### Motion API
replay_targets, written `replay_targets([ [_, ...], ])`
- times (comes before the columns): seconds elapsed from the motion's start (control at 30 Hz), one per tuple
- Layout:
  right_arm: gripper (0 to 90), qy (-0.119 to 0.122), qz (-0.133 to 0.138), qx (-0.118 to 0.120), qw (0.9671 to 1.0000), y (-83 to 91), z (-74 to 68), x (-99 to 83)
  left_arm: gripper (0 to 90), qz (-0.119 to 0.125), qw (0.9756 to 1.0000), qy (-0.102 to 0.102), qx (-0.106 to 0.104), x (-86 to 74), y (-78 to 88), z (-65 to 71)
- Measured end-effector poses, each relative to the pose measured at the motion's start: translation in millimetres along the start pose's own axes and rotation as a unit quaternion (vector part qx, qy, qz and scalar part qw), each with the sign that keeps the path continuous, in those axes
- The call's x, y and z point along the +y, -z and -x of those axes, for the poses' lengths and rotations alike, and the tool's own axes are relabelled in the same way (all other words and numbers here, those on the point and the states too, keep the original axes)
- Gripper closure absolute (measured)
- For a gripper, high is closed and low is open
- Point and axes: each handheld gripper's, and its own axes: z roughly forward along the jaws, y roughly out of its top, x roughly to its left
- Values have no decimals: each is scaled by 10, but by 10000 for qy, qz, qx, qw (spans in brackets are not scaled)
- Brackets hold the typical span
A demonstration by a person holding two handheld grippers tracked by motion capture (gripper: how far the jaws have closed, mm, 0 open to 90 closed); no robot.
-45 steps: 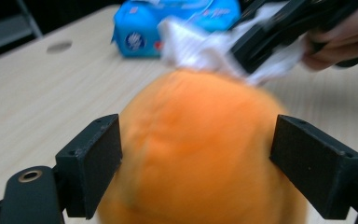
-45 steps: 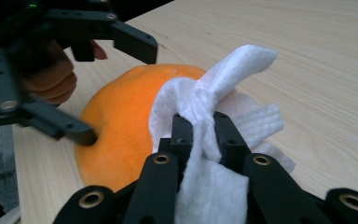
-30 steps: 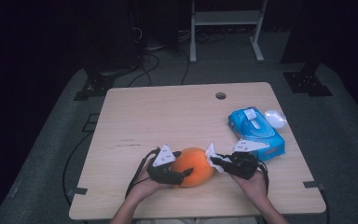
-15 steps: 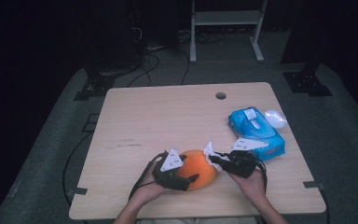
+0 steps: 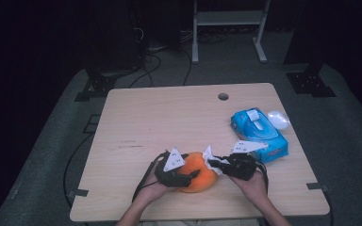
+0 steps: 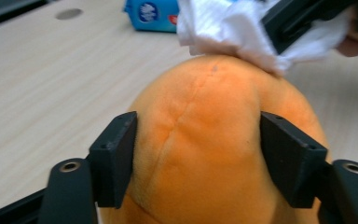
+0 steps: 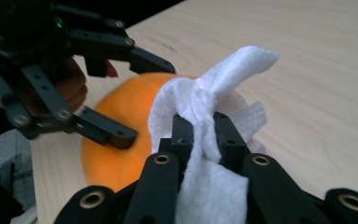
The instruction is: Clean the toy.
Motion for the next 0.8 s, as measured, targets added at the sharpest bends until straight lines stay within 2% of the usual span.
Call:
replay_targets([
  [0.03, 800, 71, 4, 77, 9999, -15, -43, 20, 332, 47, 9999, 19, 88, -1, -8, 2],
  [0.1, 800, 327, -104, -21, 9994, -61, -134, 32, 331, 70, 9999, 52, 82, -5, -10, -5],
  [0.13, 801, 348, -146, -59, 9993, -79, -138, 24, 330, 70, 9999, 69, 85, -6, -2, -6],
  [0.2, 802, 187, -140, -39, 9997, -83, -75, 1, 330, 59, 9999, 100, 87, -5, 10, -4],
  [0.3, 802, 1, -126, -86, 9999, -82, 13, -33, 319, 68, 9995, 319, -10, 1, 11, 26],
  [0.4, 802, 12, -185, -116, 9998, -91, 45, -41, 301, 27, 9994, 356, -41, 17, 29, 75],
  [0.5, 802, -13, -182, -200, 9996, -71, 86, -44, 284, -40, 9993, 315, -207, 36, 68, 108],
  [0.6, 801, -65, -220, -193, 9996, -54, 107, -62, 251, -60, 9986, 261, -458, 60, 117, 70],
  [0.67, 801, -1, -253, -204, 9995, -50, 86, -62, 203, 41, 9978, 354, -562, 67, 144, 8],
  [0.77, 801, 84, -246, -90, 9996, -52, 31, -61, 137, 124, 9985, 309, -444, 58, 136, -40],
  [0.8, 801, 143, -257, -59, 9996, -54, 4, -56, 113, 56, 9986, 291, -428, 45, 116, -48],
])
